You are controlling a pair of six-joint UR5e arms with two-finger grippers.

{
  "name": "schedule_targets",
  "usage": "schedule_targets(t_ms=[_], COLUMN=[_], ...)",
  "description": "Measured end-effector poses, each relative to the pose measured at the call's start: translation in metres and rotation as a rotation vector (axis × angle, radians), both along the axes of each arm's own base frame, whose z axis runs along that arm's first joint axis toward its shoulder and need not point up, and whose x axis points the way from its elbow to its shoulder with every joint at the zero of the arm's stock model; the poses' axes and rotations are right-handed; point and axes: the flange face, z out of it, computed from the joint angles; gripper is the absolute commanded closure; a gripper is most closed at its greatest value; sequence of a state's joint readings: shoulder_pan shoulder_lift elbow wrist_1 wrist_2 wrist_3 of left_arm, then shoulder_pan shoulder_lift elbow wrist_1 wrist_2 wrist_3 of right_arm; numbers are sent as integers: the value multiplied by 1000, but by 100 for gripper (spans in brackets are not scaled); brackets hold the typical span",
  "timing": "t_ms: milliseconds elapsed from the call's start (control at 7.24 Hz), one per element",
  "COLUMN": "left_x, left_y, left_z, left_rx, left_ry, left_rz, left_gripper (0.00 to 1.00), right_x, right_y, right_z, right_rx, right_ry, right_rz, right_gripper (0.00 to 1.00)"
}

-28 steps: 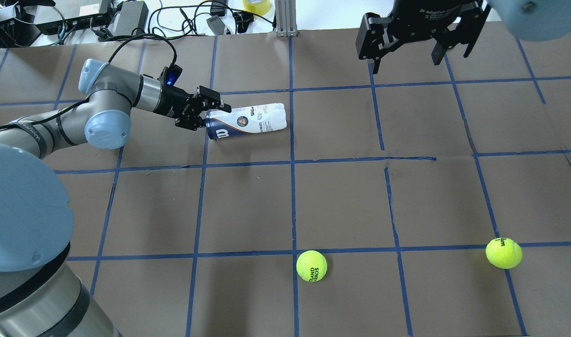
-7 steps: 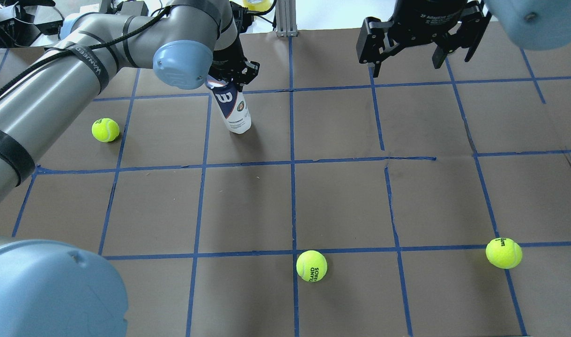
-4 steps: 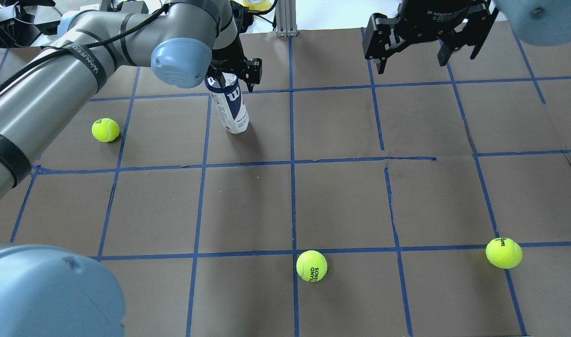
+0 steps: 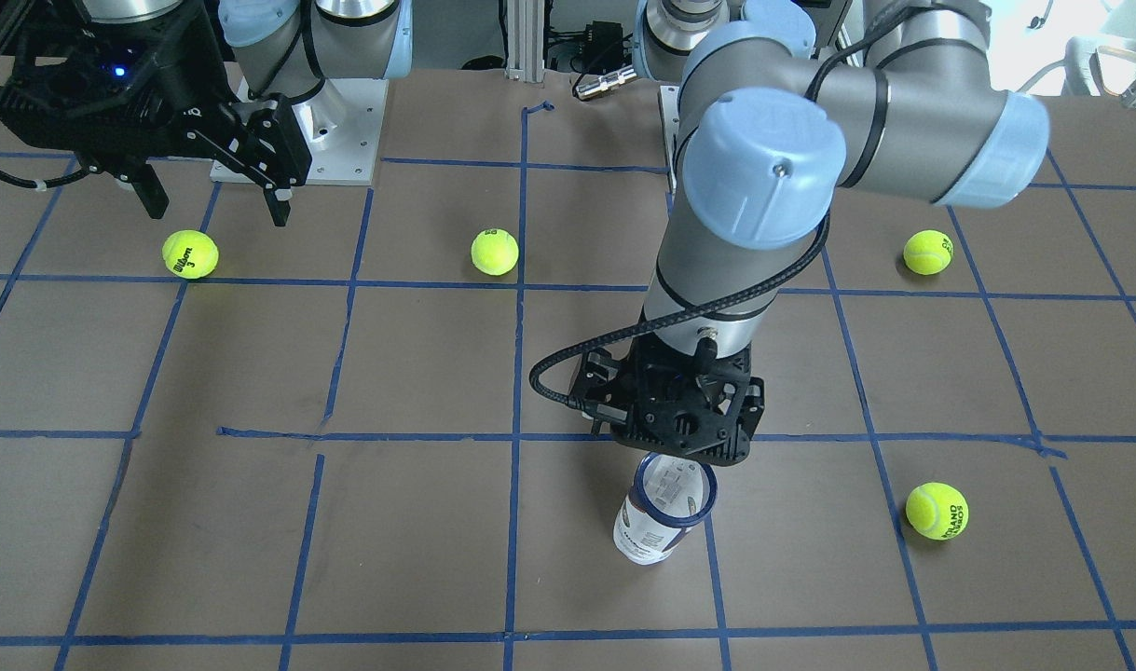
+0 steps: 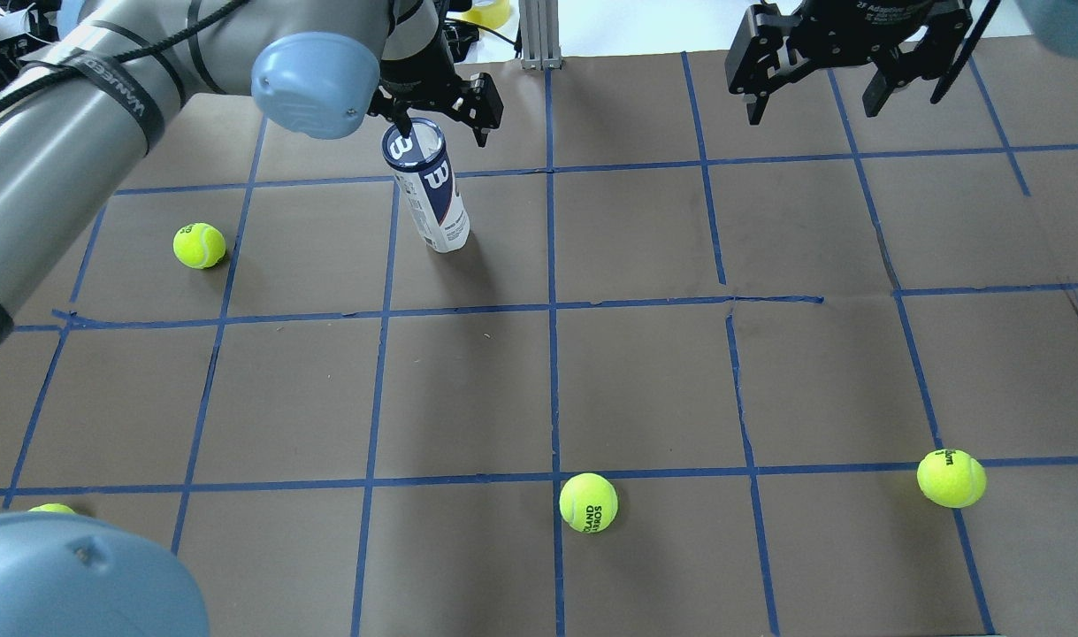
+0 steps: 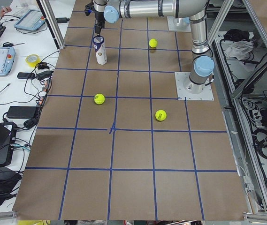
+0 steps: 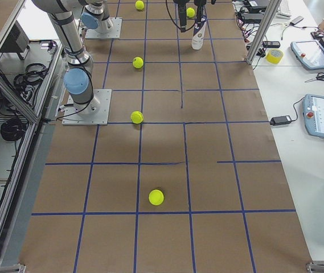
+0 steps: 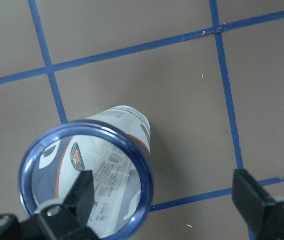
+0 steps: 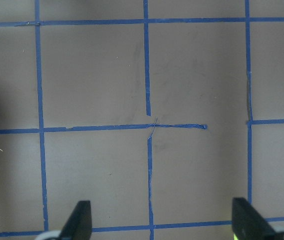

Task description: Lift up tennis ball bucket

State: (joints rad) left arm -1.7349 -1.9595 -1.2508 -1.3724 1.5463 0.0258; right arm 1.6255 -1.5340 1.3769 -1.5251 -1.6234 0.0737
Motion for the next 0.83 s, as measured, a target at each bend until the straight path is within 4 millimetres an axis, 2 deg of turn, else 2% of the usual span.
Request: schedule_targets(t_ms=[138,415,553,691,829], left_x=[22,93,119,132,141], left_y=[6,23,34,48,63], left_z=[29,69,80,83,78], left_rx=[28,78,87,94,108], left_ry=[-7,-10,-10,-21,-40], left_rz=[33,137,179,201,215], left_gripper=[0,0,0,0,0], right_x=[0,-1,-1,-1,-1], right_y=[0,1,2,2,3], right_z=[0,1,1,2,2], right_rx=[2,1,2,1,1], right_ry=[0,0,0,0,0], right_rz=[-1,-2,-2,-1,-1], right_gripper=[0,0,0,0,0])
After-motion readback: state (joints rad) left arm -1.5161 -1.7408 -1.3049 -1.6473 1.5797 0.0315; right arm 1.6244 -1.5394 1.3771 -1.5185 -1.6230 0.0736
